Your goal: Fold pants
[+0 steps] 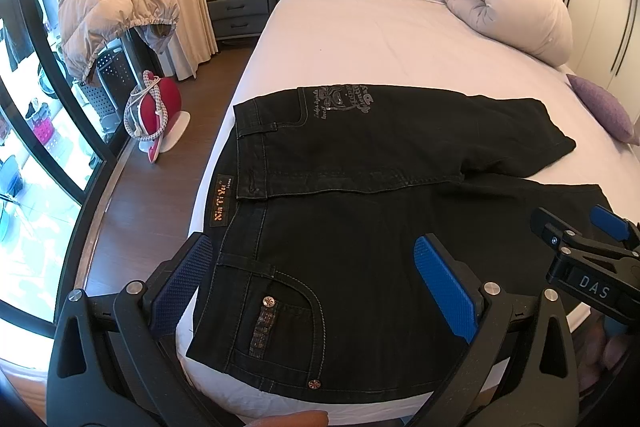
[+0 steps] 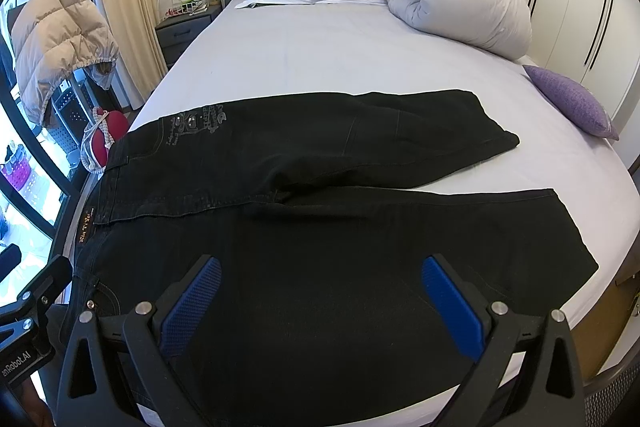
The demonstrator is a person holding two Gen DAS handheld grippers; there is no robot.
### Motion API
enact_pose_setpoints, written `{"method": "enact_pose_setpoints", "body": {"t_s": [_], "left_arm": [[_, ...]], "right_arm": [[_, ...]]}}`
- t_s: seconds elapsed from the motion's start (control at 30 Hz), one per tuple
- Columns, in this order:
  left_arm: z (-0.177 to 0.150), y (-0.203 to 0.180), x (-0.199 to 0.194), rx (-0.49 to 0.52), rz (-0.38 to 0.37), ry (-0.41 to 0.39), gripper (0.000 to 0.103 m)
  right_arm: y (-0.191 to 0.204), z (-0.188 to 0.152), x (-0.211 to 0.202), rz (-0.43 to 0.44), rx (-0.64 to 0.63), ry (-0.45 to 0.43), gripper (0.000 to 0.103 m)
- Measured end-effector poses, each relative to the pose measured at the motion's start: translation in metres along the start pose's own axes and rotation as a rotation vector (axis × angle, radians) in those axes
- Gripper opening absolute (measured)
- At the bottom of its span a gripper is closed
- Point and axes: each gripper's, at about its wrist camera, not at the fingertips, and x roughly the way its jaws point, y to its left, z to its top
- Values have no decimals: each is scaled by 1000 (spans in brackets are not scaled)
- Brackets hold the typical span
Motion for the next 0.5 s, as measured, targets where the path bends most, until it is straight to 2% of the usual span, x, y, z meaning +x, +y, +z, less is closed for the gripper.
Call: {"method": "enact_pose_setpoints", "body": {"t_s": [0.5], "left_arm": [[2,3,-1,3,10,-1,103]], "right_arm": [[3,-1,1,-1,-4,5,103]]}}
